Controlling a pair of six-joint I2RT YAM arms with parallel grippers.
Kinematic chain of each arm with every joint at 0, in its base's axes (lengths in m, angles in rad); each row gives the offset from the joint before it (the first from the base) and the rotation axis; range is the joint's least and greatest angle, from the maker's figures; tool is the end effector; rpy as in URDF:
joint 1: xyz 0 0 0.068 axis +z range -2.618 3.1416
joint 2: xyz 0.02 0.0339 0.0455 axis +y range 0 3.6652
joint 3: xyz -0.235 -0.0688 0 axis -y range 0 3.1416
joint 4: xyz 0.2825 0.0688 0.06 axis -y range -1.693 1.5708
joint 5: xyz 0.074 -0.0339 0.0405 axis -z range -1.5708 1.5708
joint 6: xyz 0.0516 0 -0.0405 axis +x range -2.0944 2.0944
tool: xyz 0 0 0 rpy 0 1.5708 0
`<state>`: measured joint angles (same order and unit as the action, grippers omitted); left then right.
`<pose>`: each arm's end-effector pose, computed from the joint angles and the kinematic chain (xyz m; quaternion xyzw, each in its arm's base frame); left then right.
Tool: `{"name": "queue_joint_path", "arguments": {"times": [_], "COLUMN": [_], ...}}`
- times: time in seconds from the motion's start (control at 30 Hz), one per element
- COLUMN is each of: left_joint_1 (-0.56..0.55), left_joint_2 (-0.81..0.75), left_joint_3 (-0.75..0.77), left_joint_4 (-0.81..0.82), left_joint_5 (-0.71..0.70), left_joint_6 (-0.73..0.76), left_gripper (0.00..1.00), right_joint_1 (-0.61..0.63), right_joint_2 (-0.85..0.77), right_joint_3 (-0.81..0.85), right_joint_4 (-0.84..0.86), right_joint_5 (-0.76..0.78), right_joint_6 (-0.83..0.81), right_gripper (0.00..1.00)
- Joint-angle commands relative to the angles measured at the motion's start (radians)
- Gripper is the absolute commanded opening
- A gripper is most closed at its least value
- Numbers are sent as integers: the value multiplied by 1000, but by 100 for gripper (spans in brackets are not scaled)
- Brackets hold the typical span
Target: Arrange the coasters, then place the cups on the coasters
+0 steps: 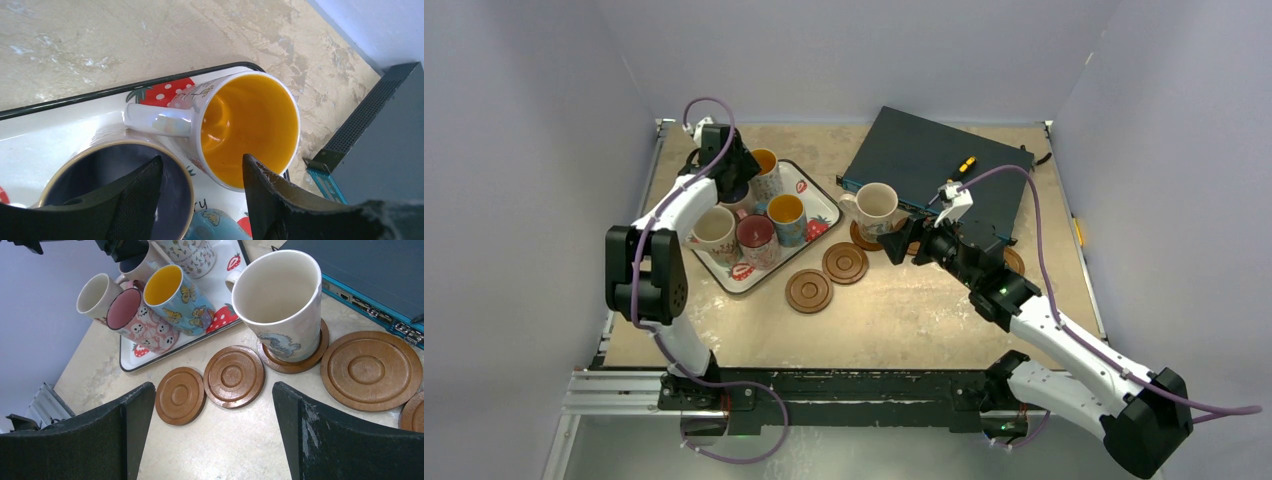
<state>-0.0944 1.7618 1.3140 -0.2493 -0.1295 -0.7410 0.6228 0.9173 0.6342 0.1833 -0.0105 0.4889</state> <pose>0.4399 -0.0350 0.1956 -0.3132 0.8487 -0.1177 0.4097 0.2353 0.1697 0.2663 -0.0531 0.7396 0.3573 0.5679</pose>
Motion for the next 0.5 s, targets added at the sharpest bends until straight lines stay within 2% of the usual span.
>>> {"name": "queue_joint_path", "arguments": {"times": [0.0, 0.17, 0.3, 0.47], "left_joint_1": [-27, -92, -149, -153], "left_joint_2": [-109, -171, -158, -107], "left_joint_3": [-4, 4, 7, 1], "left_joint_4": [28, 8, -4, 6], "left_joint_5": [-100, -183, -212, -170], "left_joint_6": [32, 76, 87, 46], "left_gripper": [56, 56, 56, 56], "right_joint_1": [5, 5, 5, 5], "right_joint_2": [-2, 16, 30, 22], "right_joint_3": [10, 14, 9, 7], "right_joint_4": [10, 25, 44, 47], "right_joint_5": [20, 12, 12, -14], "right_joint_6": [-25, -24, -14, -2], "right_gripper": [90, 90, 91, 90]}}
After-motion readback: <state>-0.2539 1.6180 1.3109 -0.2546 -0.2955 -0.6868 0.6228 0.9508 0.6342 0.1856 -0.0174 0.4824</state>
